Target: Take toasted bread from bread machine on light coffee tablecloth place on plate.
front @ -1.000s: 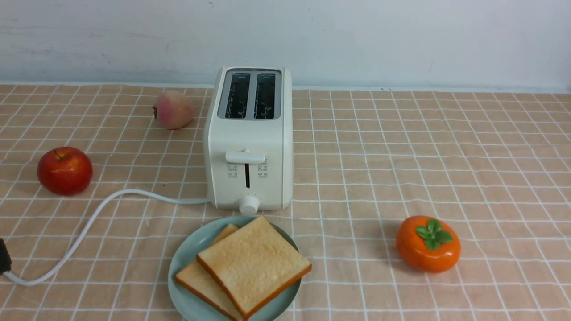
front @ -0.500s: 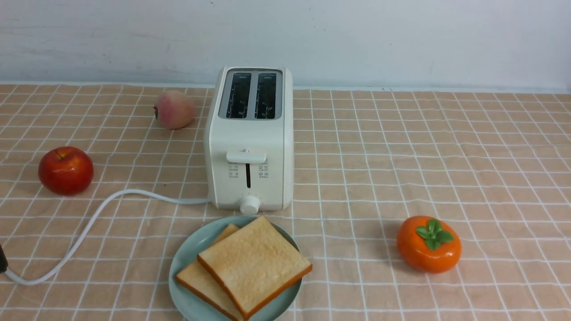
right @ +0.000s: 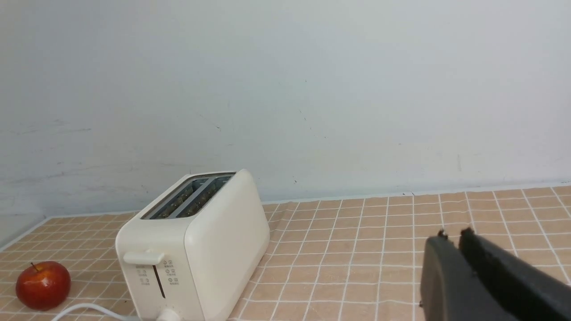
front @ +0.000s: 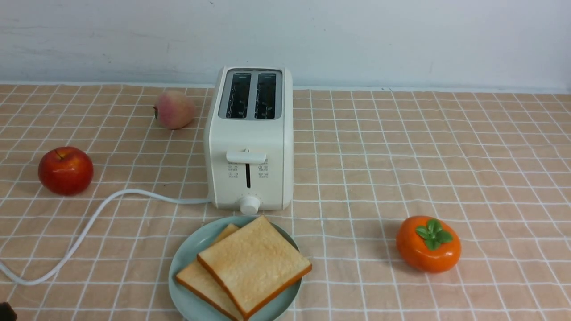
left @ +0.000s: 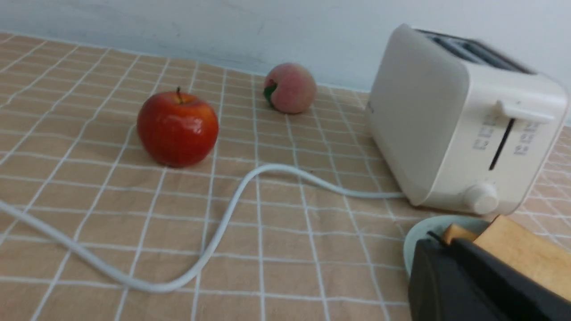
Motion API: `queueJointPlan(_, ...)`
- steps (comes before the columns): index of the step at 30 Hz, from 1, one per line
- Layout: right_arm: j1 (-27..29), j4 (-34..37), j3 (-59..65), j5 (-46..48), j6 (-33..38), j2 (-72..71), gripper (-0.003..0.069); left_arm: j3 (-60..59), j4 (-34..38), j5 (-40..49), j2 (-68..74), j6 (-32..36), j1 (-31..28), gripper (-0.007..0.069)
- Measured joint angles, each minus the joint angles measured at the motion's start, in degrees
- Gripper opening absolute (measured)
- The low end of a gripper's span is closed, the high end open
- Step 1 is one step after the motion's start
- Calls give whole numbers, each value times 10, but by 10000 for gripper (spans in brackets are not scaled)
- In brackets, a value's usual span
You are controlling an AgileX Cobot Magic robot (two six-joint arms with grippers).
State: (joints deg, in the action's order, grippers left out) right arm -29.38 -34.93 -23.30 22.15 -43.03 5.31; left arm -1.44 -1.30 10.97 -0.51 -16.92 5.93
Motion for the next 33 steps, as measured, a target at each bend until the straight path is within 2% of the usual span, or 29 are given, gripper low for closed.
queueJointPlan(8,0,0,0,0,0,0,55,-3,0,108,-1,0,-2,22)
queueJointPlan(33,0,0,0,0,0,0,76,-3,0,114,-1,-1,-2,42)
